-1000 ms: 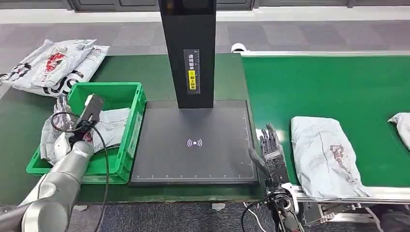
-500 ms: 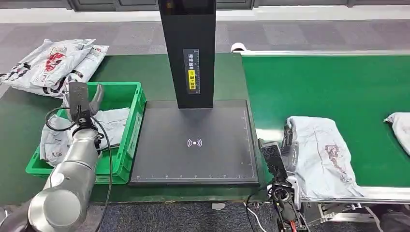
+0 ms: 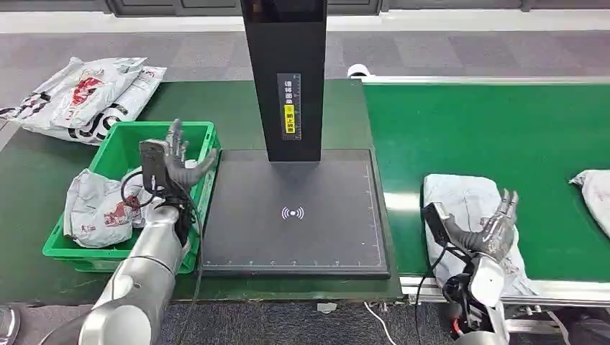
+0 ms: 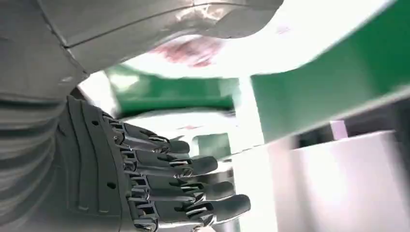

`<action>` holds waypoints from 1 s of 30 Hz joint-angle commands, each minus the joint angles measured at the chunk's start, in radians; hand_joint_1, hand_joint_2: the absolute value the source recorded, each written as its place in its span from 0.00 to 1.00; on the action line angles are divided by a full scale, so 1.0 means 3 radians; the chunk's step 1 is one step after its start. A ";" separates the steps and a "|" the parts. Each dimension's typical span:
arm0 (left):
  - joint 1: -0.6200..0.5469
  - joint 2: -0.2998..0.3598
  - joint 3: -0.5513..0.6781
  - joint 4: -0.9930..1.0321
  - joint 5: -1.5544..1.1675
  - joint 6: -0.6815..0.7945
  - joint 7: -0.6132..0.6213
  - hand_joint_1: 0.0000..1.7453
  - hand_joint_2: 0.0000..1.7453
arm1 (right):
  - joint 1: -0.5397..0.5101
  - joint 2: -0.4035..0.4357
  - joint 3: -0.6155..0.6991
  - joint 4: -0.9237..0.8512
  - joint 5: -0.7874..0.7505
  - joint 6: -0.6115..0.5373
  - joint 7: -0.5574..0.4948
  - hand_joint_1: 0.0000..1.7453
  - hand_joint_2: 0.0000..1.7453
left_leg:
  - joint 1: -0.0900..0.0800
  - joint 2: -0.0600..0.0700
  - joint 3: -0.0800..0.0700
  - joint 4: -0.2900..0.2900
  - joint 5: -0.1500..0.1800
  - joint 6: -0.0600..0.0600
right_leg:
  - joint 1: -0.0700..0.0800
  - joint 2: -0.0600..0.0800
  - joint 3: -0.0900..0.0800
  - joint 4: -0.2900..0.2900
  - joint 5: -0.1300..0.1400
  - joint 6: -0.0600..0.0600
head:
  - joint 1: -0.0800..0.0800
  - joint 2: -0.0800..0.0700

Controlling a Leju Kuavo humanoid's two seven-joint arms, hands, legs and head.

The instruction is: Moved the parcel from conveyor to table for the left to box.

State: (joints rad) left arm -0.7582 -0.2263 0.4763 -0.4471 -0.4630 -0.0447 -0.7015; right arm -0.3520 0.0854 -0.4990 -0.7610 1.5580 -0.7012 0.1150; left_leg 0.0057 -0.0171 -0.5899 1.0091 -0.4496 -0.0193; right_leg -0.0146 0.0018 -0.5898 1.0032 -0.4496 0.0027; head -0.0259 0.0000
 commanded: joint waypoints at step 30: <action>0.0444 -0.0086 -0.2135 -0.0062 0.0918 0.0166 0.0011 0.00 1.00 | -0.0680 -0.0263 0.0424 0.1548 -0.0180 0.0295 0.0202 1.00 1.00 | 0.0011 0.0048 0.0036 -0.0001 -0.0016 0.0017 | 0.0020 0.0036 0.0038 -0.0022 0.0007 0.0005 | 0.0001 -0.0001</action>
State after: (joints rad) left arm -0.6270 -0.3025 -0.0958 -0.4887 -0.1877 -0.0152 -0.7019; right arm -0.4759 -0.0629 -0.3155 -0.3269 1.5194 -0.3573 0.3207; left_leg 0.0098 -0.0073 -0.5796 1.0101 -0.4548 -0.0142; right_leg -0.0078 0.0091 -0.5765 0.9969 -0.4487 0.0049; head -0.0256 -0.0004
